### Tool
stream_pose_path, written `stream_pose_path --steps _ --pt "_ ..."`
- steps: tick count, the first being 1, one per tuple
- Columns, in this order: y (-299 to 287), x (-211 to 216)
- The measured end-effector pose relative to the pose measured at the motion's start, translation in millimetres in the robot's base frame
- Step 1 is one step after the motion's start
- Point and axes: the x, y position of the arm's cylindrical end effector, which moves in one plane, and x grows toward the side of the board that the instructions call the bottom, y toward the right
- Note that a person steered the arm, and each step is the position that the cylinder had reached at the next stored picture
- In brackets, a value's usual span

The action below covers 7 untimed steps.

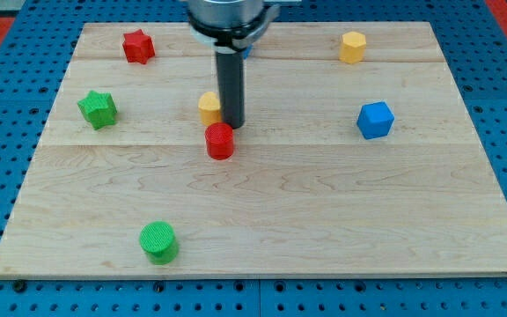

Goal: Move the red circle to the vertical bottom of the green star

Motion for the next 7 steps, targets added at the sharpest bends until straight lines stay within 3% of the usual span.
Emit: stream_pose_path --steps 2,3,4,6,7 --pt "-34.5 59.2" --pt "-19.2 40.6" --pt "1.7 51.7" --pt "-48.4 106.5" --pt "-10.4 107.9"
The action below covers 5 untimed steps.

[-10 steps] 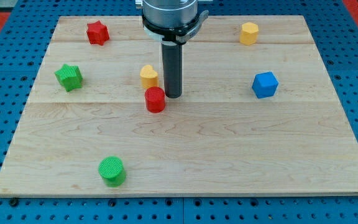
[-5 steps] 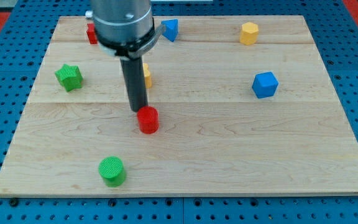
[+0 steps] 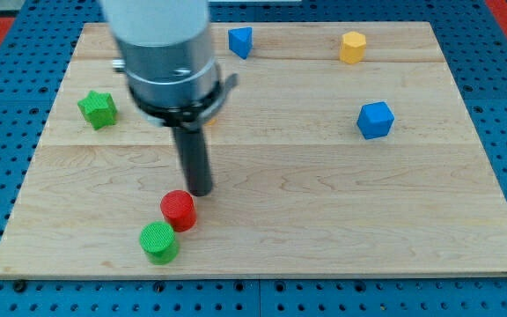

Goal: Move the red circle to the vertical bottom of the green star

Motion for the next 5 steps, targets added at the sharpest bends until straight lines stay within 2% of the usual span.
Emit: stream_pose_path --steps 1,2,3,5 --pt "-3.7 31.9" --pt "-53.6 46.4" --pt "-95.0 45.4" --pt "-119.3 45.0"
